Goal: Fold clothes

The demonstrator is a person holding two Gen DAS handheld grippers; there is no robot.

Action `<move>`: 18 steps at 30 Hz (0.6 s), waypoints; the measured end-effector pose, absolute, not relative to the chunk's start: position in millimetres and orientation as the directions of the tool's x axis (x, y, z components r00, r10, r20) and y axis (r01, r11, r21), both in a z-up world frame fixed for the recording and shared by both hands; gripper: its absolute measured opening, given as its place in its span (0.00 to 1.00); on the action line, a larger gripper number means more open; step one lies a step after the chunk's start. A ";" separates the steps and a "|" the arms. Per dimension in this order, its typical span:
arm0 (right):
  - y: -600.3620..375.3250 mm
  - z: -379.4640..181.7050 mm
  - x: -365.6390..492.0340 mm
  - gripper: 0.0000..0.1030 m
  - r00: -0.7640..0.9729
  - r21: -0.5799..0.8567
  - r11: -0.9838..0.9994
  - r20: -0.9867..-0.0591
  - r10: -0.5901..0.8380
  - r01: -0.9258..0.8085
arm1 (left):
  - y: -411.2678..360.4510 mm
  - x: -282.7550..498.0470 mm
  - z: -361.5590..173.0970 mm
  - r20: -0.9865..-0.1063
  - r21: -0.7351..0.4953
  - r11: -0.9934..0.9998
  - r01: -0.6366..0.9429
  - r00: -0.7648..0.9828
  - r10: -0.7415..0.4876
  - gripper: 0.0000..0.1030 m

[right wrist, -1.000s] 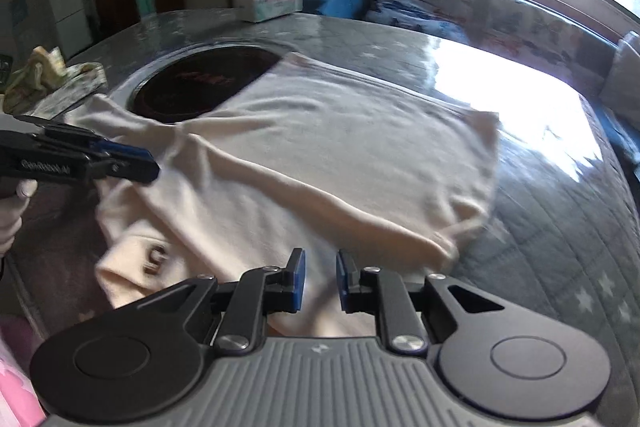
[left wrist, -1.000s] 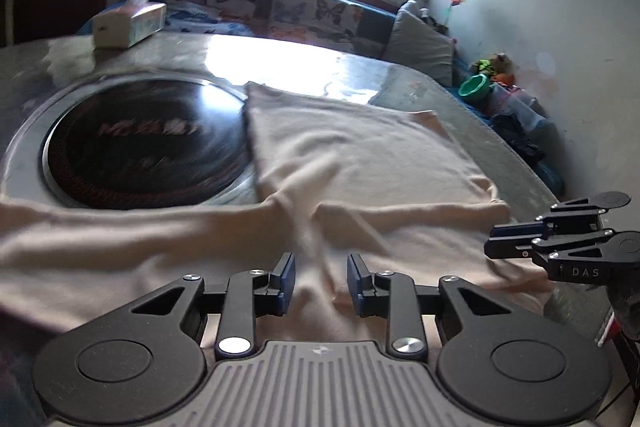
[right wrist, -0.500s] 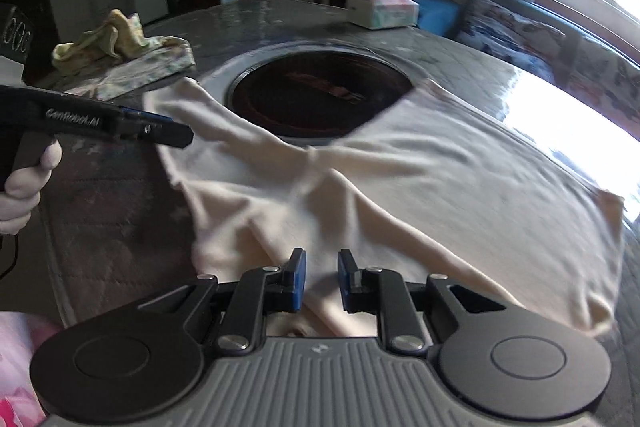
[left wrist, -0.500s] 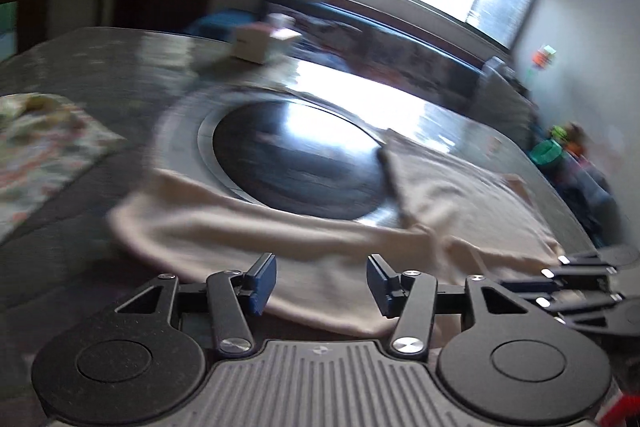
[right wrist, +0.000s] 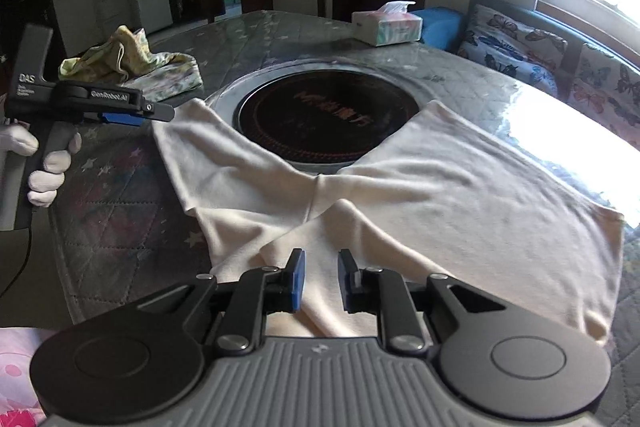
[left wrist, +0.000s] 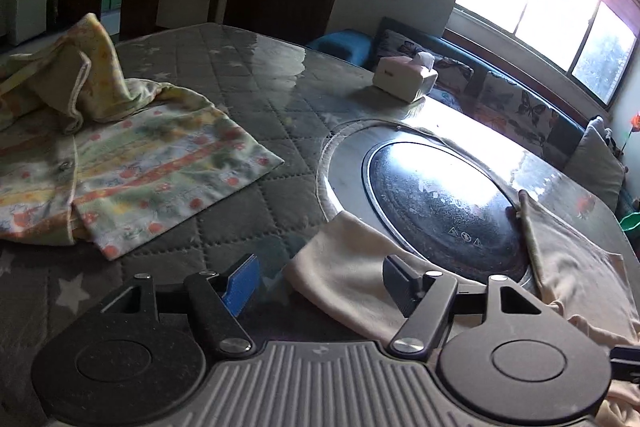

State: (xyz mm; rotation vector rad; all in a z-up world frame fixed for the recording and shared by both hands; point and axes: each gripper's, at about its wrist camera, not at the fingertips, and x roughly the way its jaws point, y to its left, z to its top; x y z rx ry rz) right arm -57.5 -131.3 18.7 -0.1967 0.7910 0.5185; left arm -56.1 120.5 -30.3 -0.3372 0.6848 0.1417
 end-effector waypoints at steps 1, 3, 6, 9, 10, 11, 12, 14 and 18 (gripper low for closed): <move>-133.4 20.4 -58.4 0.17 0.591 0.024 0.861 -0.717 0.369 -0.508 | 120.1 -54.4 -32.2 -0.643 -0.258 0.936 -0.240 0.765 0.019 0.63; -137.5 23.5 -60.1 0.17 0.600 0.027 0.867 -0.711 0.367 -0.498 | 118.6 -52.7 -34.2 -0.643 -0.247 0.937 -0.247 0.765 0.032 0.56; -144.5 27.3 -62.8 0.18 0.615 0.029 0.877 -0.701 0.360 -0.480 | 119.4 -53.2 -34.8 -0.640 -0.252 0.931 -0.264 0.767 0.044 0.30; -152.6 30.2 -66.2 0.18 0.631 0.033 0.888 -0.691 0.351 -0.458 | 123.0 -53.5 -33.8 -0.638 -0.291 0.918 -0.268 0.770 0.022 0.12; -155.1 30.8 -67.2 0.18 0.636 0.034 0.892 -0.689 0.348 -0.451 | 123.5 -54.0 -32.2 -0.633 -0.308 0.915 -0.262 0.774 0.009 0.08; -158.0 31.3 -68.4 0.18 0.641 0.035 0.896 -0.686 0.344 -0.444 | 122.1 -54.9 -28.3 -0.623 -0.325 0.913 -0.248 0.782 -0.009 0.06; -161.6 31.9 -69.9 0.18 0.646 0.038 0.900 -0.683 0.340 -0.434 | 118.8 -55.9 -22.4 -0.607 -0.340 0.913 -0.224 0.794 -0.031 0.06; -169.6 32.8 -73.3 0.18 0.657 0.043 0.909 -0.677 0.332 -0.415 | 109.4 -57.7 -8.5 -0.573 -0.365 0.916 -0.168 0.816 -0.078 0.05; -189.0 34.7 -81.7 0.18 0.682 0.053 0.928 -0.662 0.310 -0.370 | 79.2 -58.1 24.5 -0.507 -0.405 0.914 -0.031 0.839 -0.196 0.05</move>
